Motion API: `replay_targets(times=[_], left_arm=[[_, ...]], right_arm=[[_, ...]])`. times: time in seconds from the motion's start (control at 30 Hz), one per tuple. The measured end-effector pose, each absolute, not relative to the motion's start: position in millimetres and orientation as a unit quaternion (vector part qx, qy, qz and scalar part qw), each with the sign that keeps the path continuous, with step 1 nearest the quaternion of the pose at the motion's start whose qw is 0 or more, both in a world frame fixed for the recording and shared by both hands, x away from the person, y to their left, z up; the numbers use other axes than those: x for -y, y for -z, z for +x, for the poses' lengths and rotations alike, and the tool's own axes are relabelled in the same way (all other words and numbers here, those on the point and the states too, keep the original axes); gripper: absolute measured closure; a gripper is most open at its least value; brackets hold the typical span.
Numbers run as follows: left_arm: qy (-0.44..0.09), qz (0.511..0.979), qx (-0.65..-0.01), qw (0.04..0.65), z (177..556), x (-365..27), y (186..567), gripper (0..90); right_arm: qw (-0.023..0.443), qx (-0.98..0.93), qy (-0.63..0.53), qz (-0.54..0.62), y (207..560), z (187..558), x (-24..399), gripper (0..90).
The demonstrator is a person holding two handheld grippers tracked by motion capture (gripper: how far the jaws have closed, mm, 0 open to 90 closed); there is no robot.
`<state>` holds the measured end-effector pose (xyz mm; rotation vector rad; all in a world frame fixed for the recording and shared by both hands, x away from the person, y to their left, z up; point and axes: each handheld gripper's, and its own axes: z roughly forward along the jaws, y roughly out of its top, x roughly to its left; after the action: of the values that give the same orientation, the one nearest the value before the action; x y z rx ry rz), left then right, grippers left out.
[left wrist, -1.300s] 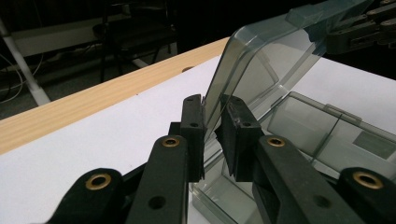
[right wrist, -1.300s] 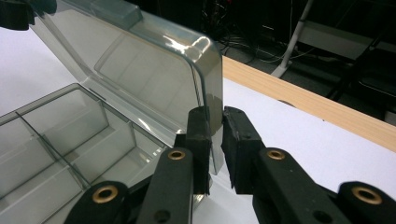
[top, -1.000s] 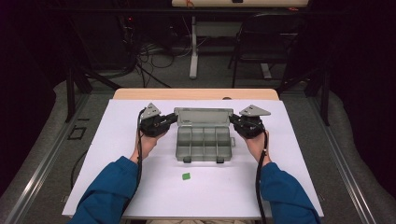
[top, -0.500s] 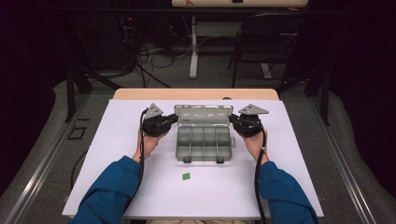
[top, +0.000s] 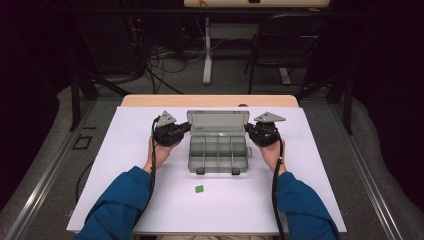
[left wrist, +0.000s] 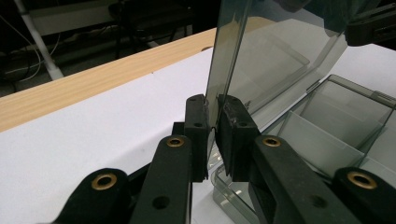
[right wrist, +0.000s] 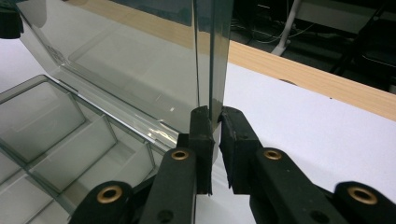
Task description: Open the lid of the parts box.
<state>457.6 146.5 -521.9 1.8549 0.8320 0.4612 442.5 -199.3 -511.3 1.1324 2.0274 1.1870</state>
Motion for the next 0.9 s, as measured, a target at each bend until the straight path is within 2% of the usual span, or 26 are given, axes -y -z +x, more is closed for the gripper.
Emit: replay_targets(times=[0.9], left_arm=[[-0.2, 0.771, -0.359, 0.487, 468, -141, 528, 82.5]], right_arm=[[0.254, -0.755, -0.423, 0.432, 516, 456, 197, 82.8]])
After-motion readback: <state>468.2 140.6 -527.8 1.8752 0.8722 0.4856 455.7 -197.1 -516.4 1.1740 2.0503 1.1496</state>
